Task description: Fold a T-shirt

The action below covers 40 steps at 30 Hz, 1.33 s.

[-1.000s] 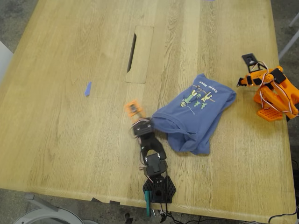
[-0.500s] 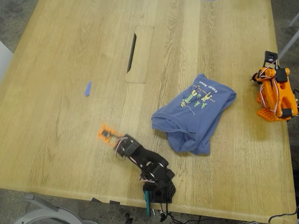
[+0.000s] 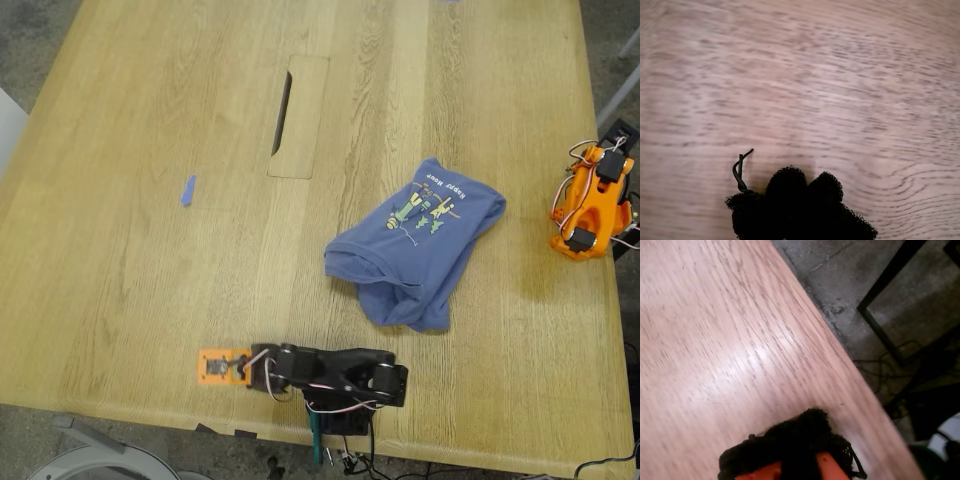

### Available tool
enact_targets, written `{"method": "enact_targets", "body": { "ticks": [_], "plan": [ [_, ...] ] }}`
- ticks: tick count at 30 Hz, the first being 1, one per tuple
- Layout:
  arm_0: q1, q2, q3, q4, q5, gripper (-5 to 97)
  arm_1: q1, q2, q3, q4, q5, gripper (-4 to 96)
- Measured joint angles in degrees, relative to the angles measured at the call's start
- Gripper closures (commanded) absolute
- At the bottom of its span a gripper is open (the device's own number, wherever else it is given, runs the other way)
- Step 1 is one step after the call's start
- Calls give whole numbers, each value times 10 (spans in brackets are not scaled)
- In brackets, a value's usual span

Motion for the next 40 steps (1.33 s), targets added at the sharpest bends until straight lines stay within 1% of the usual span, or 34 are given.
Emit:
{"method": "enact_targets", "body": {
  "ticks": [3, 5, 7, 10, 12, 17, 21, 23, 25, 27, 40],
  "plan": [
    [-24, 46, 4, 47, 4, 919, 25, 1, 0, 12, -23, 913],
    [-35, 76, 6, 88, 4, 919, 30, 1, 0, 15, -31, 913],
    [-40, 131, 6, 158, 2, 919, 37, 1, 0, 19, -47, 913],
    [-40, 246, 6, 296, -8, 919, 45, 1, 0, 23, -75, 913],
    [-40, 286, 6, 332, -18, 919, 47, 1, 0, 23, -82, 913],
    [-40, 306, 6, 348, -23, 918, 48, 1, 0, 24, -83, 913],
    [-40, 309, 6, 349, -37, 918, 48, 1, 0, 24, -83, 912],
    [-40, 309, 6, 349, -40, 918, 48, 1, 0, 25, -95, 912],
    [-40, 309, 6, 349, -42, 918, 48, 1, 0, 30, -121, 912],
    [-40, 309, 6, 349, -42, 918, 48, 1, 0, 30, -128, 912],
    [-25, 309, 6, 349, -42, 918, 48, 1, 0, 30, -131, 912]
  ]
}}
